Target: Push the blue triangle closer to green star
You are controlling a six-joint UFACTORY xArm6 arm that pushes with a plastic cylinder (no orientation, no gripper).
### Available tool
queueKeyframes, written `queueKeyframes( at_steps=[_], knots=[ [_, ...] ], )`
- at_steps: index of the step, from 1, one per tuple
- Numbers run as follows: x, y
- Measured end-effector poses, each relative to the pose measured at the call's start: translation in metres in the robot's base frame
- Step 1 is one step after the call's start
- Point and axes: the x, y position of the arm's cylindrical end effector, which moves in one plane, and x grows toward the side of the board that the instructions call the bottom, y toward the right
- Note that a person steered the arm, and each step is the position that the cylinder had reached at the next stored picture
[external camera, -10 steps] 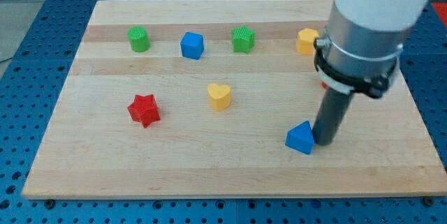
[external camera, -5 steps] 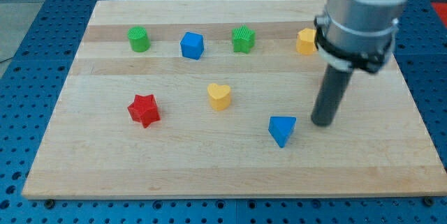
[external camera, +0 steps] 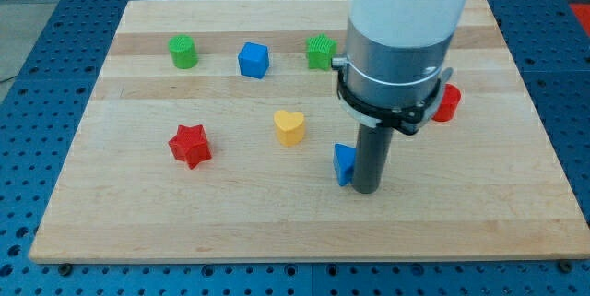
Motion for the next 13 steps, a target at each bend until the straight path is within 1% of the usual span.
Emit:
queueKeyframes(
  at_steps=[1, 2, 3, 4, 5, 6, 7, 8, 9, 10, 11, 12, 13],
  knots=[
    [-0.039, -0.003],
    [-0.067, 0.007],
    [-0.042, 0.008],
    [0.004, 0.008],
    [-0.002, -0.030],
    [-0.035, -0.036],
    [-0.035, -0.003],
    [-0.035, -0.001],
    [-0.082, -0.001],
    [-0.142, 0.000],
    [-0.160, -0.002],
    [-0.115, -0.002],
    [-0.083, -0.017]
  ],
)
